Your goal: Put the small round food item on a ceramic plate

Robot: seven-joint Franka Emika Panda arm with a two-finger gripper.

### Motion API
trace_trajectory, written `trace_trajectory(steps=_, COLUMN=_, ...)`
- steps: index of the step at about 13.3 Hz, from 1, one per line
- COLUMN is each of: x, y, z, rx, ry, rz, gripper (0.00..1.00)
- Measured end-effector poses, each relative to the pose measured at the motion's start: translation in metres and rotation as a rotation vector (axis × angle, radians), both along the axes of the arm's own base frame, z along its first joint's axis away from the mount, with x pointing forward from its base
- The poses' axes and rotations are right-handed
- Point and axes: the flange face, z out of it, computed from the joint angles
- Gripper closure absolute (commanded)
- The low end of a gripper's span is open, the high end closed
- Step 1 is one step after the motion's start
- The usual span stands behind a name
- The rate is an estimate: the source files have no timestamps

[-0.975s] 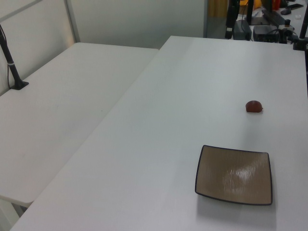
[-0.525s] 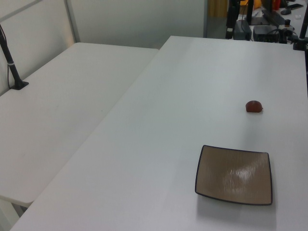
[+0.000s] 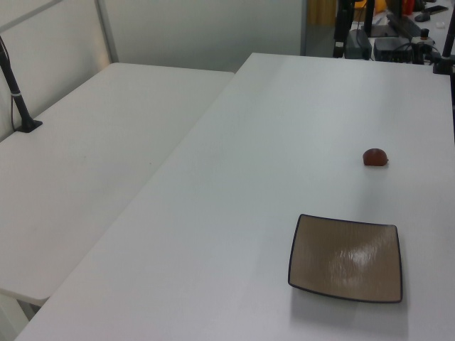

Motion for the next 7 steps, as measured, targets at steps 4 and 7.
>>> trace_trajectory(steps=4, x=0.0009, y=0.0006, z=-0.0018, rx=0.0, ry=0.003, rz=0.001, gripper=0.0)
trace_trajectory(steps=7, x=-0.0028, y=0.0017, z=-0.0071, rx=0.001, ry=0.049, rz=0.005, gripper=0.0)
